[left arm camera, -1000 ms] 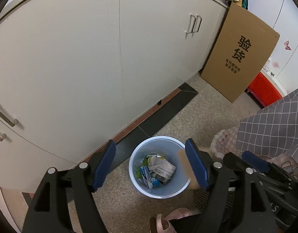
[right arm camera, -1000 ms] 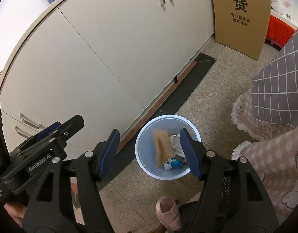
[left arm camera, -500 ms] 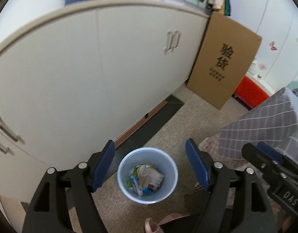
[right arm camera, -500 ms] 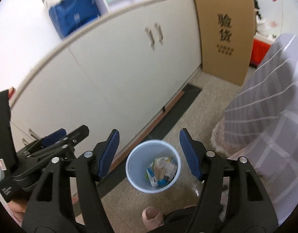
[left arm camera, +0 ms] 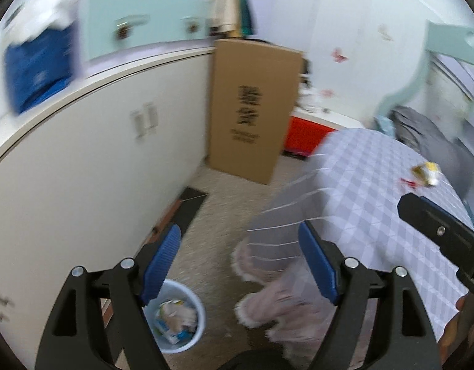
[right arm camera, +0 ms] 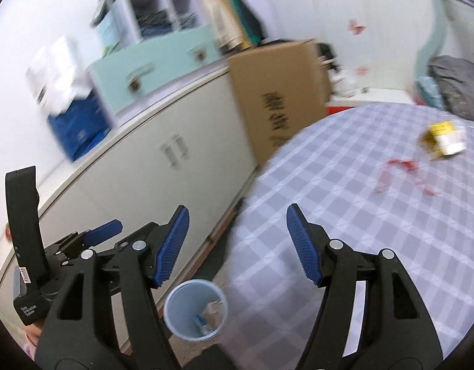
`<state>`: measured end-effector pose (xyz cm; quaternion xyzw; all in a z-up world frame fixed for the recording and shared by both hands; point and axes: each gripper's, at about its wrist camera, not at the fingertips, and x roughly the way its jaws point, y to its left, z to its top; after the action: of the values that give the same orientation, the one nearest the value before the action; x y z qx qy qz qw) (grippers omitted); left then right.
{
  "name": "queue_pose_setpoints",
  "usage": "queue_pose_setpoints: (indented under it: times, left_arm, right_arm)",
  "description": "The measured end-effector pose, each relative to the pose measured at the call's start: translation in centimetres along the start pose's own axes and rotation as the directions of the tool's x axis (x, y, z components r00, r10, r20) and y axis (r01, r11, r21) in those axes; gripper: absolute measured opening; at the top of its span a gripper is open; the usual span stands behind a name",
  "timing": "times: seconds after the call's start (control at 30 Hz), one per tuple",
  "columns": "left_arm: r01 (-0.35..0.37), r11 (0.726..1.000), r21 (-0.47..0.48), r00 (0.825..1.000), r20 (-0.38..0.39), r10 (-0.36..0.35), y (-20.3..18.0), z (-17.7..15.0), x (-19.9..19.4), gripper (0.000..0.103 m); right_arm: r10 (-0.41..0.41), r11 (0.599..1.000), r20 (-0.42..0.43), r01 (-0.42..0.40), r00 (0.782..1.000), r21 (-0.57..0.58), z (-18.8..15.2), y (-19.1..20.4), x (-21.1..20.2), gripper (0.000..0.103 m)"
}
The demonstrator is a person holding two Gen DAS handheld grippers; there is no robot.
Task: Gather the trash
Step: 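Move both tools back to the table, then grasp the red string with the left gripper while the right grasps the yellow-white box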
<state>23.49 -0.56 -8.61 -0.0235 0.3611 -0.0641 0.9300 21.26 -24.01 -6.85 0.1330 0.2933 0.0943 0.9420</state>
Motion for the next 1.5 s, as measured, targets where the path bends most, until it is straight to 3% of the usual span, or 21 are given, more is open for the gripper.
queue_pose_setpoints:
  times: [0.13,0.4,0.6,0.8,0.9,1.0,1.07,1.1,1.13,1.2,1.27,1.3,1.43,1.5]
  left_arm:
    - [0.070,0.994,0.086,0.997,-0.022,-0.069,-6.4,1.1,1.3,0.077]
    - [0.215,0.953,0.212,0.974,-0.117,-0.193,-18.4,2.0,5.6,0.077]
    - [0.286,0.928,0.240,0.950,-0.199,-0.241,-25.7,2.4,9.4,0.077]
    - [0.276,0.923,0.267,0.950,-0.223,-0.220,-29.1,3.3,12.3,0.076]
    - [0.257,0.922,0.288,0.952,-0.236,-0.192,-29.9,3.7,13.7,0.061]
    - [0.240,0.923,0.302,0.957,-0.231,-0.173,-30.2,4.0,14.8,0.038]
    - [0.266,0.916,0.300,0.950,-0.245,-0.195,-29.9,4.5,15.3,0.003]
    - [0.300,0.914,0.274,0.936,-0.268,-0.227,-29.6,4.8,15.7,0.003]
    - [0.306,0.920,0.245,0.934,-0.263,-0.241,-28.9,5.1,15.8,0.003]
    - [0.281,0.929,0.243,0.949,-0.215,-0.230,-28.0,5.7,15.5,0.003]
    - [0.274,0.938,0.214,0.955,-0.179,-0.238,-26.2,6.6,15.1,0.003]
    - [0.267,0.942,0.205,0.958,-0.167,-0.235,-25.6,6.9,15.0,0.003]
    - [0.233,0.958,0.169,0.969,-0.125,-0.214,-22.4,8.5,14.9,0.002]
    - [0.233,0.959,0.160,0.969,-0.123,-0.215,-21.3,8.9,14.9,0.002]
  right_arm:
    - [-0.124,0.991,0.044,0.122,0.991,0.051,1.2,-5.9,-2.6,0.068]
    - [-0.346,0.932,0.042,0.338,0.937,0.135,1.7,-16.2,-4.9,0.076]
    - [-0.392,0.904,0.020,0.381,0.920,0.192,1.4,-20.9,-5.2,0.077]
    - [-0.398,0.895,-0.012,0.391,0.917,0.212,1.5,-23.4,-4.3,0.077]
    - [-0.403,0.894,-0.020,0.399,0.915,0.204,1.8,-23.6,-3.7,0.078]
    - [-0.413,0.897,-0.026,0.411,0.911,0.163,2.4,-23.0,-2.8,0.080]
    - [-0.410,0.902,-0.035,0.411,0.911,0.135,3.0,-22.3,-1.8,0.081]
    - [-0.410,0.903,-0.038,0.412,0.911,0.127,3.3,-22.1,-1.3,0.081]
    - [-0.418,0.901,-0.039,0.420,0.907,0.105,3.8,-21.4,-0.4,0.081]
    - [-0.436,0.896,-0.043,0.438,0.899,0.069,4.4,-20.5,0.9,0.081]
    - [-0.470,0.882,-0.049,0.471,0.881,0.019,5.3,-19.4,3.0,0.082]
    - [-0.511,0.859,-0.049,0.511,0.858,-0.023,5.8,-18.7,4.4,0.082]
    - [-0.680,0.729,-0.070,0.662,0.730,-0.173,6.7,-17.9,9.0,0.082]
    - [-0.721,0.689,-0.091,0.695,0.687,-0.206,7.2,-18.1,10.6,0.082]
